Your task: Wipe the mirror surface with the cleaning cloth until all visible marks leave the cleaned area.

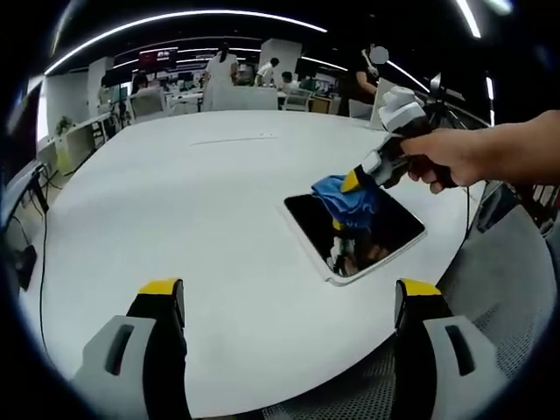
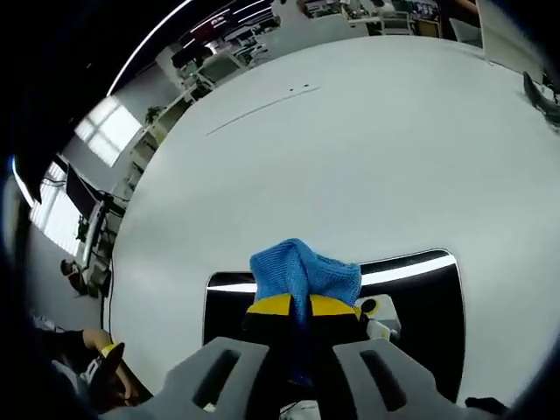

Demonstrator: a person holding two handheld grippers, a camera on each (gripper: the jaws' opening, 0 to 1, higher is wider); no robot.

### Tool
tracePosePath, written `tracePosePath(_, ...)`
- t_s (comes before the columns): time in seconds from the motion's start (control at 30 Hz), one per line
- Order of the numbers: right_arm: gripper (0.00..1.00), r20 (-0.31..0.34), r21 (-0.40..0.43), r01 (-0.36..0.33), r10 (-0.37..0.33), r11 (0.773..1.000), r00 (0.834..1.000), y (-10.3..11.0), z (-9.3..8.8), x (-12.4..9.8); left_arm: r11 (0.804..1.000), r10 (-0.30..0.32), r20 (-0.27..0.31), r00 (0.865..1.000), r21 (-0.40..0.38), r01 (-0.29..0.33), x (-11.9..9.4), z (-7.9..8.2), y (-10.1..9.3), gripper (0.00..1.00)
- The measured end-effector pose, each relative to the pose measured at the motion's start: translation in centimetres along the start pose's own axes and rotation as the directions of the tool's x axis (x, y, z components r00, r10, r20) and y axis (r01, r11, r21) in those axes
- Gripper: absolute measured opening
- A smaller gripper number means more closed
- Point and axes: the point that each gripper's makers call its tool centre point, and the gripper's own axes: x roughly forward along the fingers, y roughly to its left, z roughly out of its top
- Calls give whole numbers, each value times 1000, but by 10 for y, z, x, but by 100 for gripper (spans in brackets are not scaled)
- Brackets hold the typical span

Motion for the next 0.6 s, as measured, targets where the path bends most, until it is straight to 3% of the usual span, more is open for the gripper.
tracePosePath(0.6,0,-11,-48,-34,33,998,999,42,-3,18,1000,-11,-10,1000,7,11,1,-2,-1,99)
